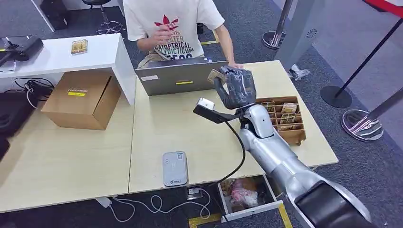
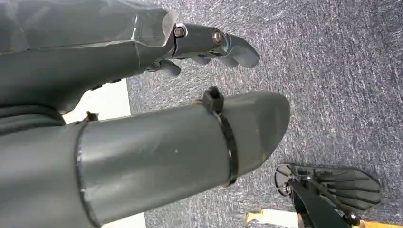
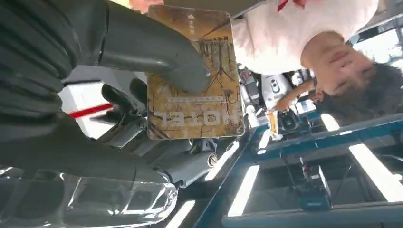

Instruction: Pass the card to the sensor for recognition and then transmit it.

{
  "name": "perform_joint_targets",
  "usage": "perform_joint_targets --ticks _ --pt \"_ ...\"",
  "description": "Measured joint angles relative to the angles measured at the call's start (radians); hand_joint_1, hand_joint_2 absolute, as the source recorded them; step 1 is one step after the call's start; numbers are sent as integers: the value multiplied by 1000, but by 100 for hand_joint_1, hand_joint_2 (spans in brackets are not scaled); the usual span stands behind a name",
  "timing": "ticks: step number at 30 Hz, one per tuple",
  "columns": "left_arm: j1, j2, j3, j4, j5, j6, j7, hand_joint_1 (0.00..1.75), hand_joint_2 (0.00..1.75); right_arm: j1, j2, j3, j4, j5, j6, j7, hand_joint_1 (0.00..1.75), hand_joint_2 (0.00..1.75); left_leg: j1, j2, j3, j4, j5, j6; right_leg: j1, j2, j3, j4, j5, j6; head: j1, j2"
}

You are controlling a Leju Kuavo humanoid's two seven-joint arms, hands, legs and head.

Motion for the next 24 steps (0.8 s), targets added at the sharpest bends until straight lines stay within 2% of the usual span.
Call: perform_joint_targets --ticks 1,3,5,9,16,24 --pt "0 0 0 0 0 0 0 0 0 7 0 0 -15 -40 45 -9 175 175 0 0 0 0 0 0 0 0 0 0 0 0 0 0" --pt "0 0 0 0 0 -5 -2 0 0 31 0 1 -63 -142 187 -20 175 175 0 0 0 0 0 0 0 0 0 0 0 0 0 0" --pt "0 1 0 0 0 -8 -3 0 0 59 -2 12 -107 -203 282 -22 175 175 0 0 0 0 0 0 0 0 0 0 0 0 0 0" --pt "0 1 0 0 6 -10 -3 0 0 115 -5 64 -186 -300 413 -21 175 175 0 0 0 0 0 0 0 0 0 0 0 0 0 0" --pt "1 1 0 0 18 -4 -3 0 0 135 -5 166 -220 -407 551 -14 175 175 0 0 -1 0 0 0 0 0 0 0 0 0 0 0" --pt "2 0 0 0 12 -3 -21 0 0 130 -3 275 -193 -481 618 -11 175 175 0 0 -1 0 0 0 0 0 0 0 0 0 0 0"
